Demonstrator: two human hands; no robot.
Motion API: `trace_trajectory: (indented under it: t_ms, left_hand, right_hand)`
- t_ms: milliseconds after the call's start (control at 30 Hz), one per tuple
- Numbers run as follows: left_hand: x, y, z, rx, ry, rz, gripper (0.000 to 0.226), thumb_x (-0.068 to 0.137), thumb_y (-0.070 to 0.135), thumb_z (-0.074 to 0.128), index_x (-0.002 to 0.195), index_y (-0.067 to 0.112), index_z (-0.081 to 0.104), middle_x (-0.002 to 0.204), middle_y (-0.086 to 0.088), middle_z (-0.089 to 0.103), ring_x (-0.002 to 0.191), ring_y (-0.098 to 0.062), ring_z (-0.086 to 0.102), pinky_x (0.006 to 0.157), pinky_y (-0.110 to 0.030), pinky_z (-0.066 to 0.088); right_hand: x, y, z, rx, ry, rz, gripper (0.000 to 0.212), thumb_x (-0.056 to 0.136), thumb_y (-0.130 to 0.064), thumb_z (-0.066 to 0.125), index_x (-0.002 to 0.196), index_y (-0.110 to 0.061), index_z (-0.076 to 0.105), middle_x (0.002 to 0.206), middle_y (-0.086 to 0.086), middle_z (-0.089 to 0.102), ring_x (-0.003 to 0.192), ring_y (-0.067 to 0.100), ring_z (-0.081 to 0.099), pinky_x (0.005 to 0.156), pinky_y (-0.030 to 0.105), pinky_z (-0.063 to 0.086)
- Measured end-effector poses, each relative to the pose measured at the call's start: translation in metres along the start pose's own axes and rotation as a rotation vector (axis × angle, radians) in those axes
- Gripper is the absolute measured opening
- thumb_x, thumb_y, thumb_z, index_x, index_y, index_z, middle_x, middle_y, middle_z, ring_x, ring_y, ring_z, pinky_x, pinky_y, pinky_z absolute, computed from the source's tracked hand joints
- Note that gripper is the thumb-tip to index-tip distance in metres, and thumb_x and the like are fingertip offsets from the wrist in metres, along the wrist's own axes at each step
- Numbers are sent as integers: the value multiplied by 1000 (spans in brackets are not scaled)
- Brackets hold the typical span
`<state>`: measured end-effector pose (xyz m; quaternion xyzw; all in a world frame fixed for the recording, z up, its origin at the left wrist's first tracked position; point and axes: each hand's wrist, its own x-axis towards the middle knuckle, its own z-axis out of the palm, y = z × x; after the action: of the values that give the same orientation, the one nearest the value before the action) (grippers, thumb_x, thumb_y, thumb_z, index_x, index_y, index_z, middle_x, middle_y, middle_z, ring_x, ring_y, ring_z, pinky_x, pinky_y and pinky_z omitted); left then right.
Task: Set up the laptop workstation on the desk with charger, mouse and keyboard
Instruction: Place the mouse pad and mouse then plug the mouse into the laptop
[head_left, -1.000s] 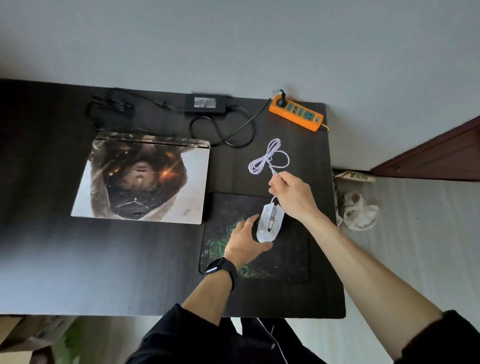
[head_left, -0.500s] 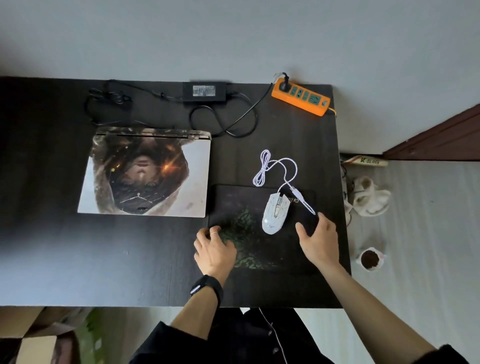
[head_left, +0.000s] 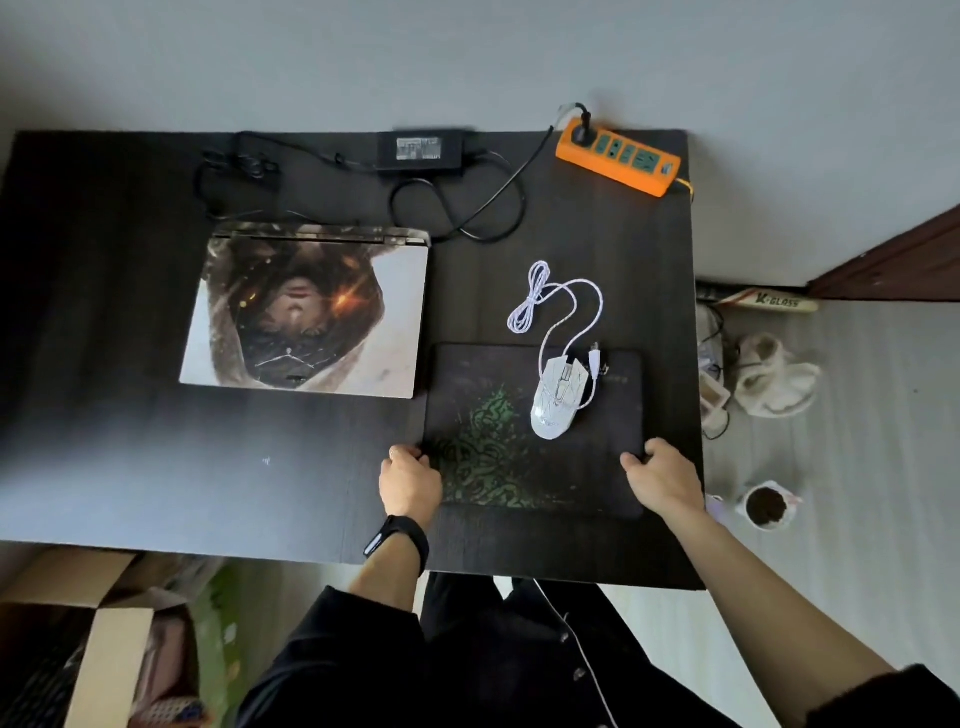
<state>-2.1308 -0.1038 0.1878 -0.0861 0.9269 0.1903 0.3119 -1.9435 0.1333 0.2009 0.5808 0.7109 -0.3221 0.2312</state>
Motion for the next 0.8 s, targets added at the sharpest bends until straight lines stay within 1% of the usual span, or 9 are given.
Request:
trace_trajectory:
  t_ms: [133, 267, 333, 433, 500, 567, 633, 733, 800]
  left_hand:
    - [-3, -4, 4, 50, -66, -13, 26, 92, 10, 56, 116, 1, 57, 122, -20, 60, 111, -39, 57, 93, -40, 45]
    - [-13, -4, 7, 78, -104, -25, 27, 90, 11, 56, 116, 3, 57, 122, -18, 59, 111, -37, 57, 92, -39, 45]
    - [-19, -5, 10, 84, -104, -29, 27, 90, 11, 56, 116, 3, 57, 122, -18, 60, 111, -37, 57, 93, -40, 45]
    - [-27, -11, 11, 78, -98, -30, 26, 92, 11, 56, 116, 3, 58, 122, -18, 60, 111, -37, 57, 91, -39, 45]
    - [-30, -15, 10, 71, -90, -28, 25, 93, 11, 56, 117, 3, 59, 120, -17, 61, 110, -36, 58, 89, -38, 45]
    - [-32, -16, 9, 69, -81, -26, 25, 93, 12, 56, 117, 4, 60, 119, -17, 62, 109, -35, 58, 87, -37, 45]
    - [-33, -17, 9, 74, -75, -18, 25, 94, 13, 56, 117, 4, 59, 120, -17, 61, 110, -35, 58, 88, -39, 45]
    - [-36, -11, 11, 85, -76, 12, 29, 93, 16, 55, 119, 4, 54, 124, -18, 55, 113, -36, 55, 92, -43, 46]
    - [-41, -2, 14, 110, -48, 73, 37, 91, 22, 55, 124, 6, 49, 127, -16, 49, 116, -36, 50, 95, -46, 46]
  right_hand:
    - [1, 17, 1, -8, -36, 2, 23, 98, -37, 55, 96, -13, 54, 96, 6, 62, 86, 28, 54, 75, 36, 43]
    - [0, 29, -2, 10, -103, 26, 24, 97, -35, 55, 87, -15, 51, 90, 5, 60, 94, 32, 61, 76, 37, 44]
    - [-2, 32, -4, -9, -105, 31, 23, 98, -35, 54, 93, -13, 54, 95, 5, 61, 94, 30, 59, 77, 36, 42]
    - [-8, 29, -11, -73, -85, 36, 26, 100, -35, 51, 106, -11, 56, 105, 6, 62, 90, 26, 51, 77, 33, 32]
    - [-9, 29, -10, -83, -75, 33, 27, 101, -36, 50, 109, -11, 56, 109, 7, 63, 90, 26, 50, 77, 33, 33]
    - [-8, 29, -8, -81, -75, 40, 26, 100, -36, 50, 109, -11, 55, 110, 7, 64, 91, 27, 53, 79, 35, 39]
    - [-8, 31, -6, -50, -69, 39, 27, 99, -35, 52, 109, -10, 55, 111, 10, 65, 96, 30, 58, 83, 38, 47]
    - [-12, 28, -9, -44, -16, 52, 34, 97, -36, 56, 119, -11, 54, 119, 10, 59, 108, 32, 59, 79, 36, 39]
    - [-14, 23, -12, 15, 83, 26, 42, 94, -38, 61, 125, -12, 51, 126, 11, 53, 114, 33, 56, 82, 38, 41]
